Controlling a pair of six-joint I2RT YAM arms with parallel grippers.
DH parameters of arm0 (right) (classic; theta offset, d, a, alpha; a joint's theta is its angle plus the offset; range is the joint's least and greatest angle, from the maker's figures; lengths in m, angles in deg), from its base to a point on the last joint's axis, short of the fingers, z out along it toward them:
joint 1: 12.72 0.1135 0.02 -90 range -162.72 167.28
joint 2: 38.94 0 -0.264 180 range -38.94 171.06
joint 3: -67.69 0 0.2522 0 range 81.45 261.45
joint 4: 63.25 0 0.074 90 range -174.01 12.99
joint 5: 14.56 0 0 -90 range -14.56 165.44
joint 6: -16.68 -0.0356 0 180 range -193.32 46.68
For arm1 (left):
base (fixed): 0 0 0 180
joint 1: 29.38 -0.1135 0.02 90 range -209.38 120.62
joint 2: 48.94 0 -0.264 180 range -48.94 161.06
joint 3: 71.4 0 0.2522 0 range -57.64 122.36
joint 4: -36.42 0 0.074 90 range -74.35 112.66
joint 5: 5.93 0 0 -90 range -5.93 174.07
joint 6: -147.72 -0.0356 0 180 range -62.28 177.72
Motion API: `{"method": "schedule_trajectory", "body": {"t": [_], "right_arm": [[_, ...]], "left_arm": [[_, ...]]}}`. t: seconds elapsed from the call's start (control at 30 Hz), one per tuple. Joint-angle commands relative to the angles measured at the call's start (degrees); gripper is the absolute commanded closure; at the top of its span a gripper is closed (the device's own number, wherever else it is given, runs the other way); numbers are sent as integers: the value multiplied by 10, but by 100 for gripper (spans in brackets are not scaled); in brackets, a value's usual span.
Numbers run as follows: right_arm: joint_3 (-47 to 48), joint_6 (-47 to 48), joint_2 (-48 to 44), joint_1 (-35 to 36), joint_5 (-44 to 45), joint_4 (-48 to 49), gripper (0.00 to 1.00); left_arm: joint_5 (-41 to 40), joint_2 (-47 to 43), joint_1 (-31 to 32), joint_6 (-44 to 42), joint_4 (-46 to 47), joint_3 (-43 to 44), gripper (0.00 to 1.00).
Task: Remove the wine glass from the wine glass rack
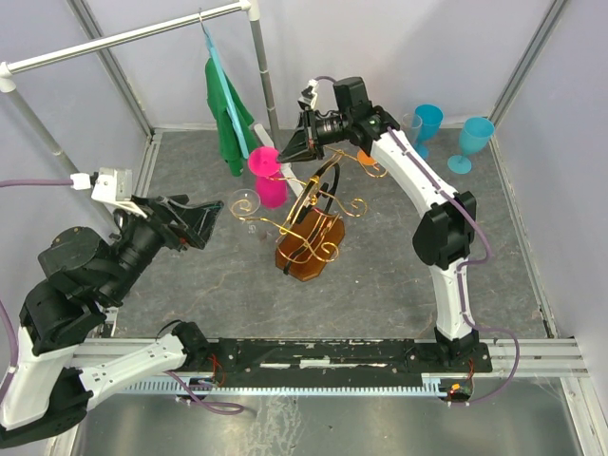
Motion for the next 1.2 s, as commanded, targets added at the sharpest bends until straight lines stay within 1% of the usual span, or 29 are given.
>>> {"method": "schedule_trajectory", "body": {"t": [0.0,0.13,0.23,0.37,0.5,0.67,0.83,0.9,0.97,1.17], "right_arm": [[-37,4,-53,8,-33,23,99],[-87,60,-98,6,-18,-24,99],[-113,69,-130,-6,0,-30,99],[-137,59,-163,-47,4,-22,99],[-156,21,-191,-78,-7,27,99],[-139,28,-209,-113,-15,1,99],[-152,39,-242,-150,-24,-10,99],[-167,19,-255,-158,-35,20,99],[-189,-22,-268,-162,-50,74,99],[-240,-181,-302,-179,-80,275,99]], "left_arm": [[-8,-7,-1,14,17,4,7],[-9,-9,-1,13,17,1,7],[-6,-8,-2,13,18,2,7],[-5,-15,-1,15,15,2,7],[-8,-24,-1,16,12,3,7],[-8,-24,-1,18,9,5,7],[-8,-25,-1,18,9,4,7],[-8,-23,-1,18,13,2,7],[-5,-20,-1,18,16,0,7],[-2,-19,-1,19,15,1,7]]}}
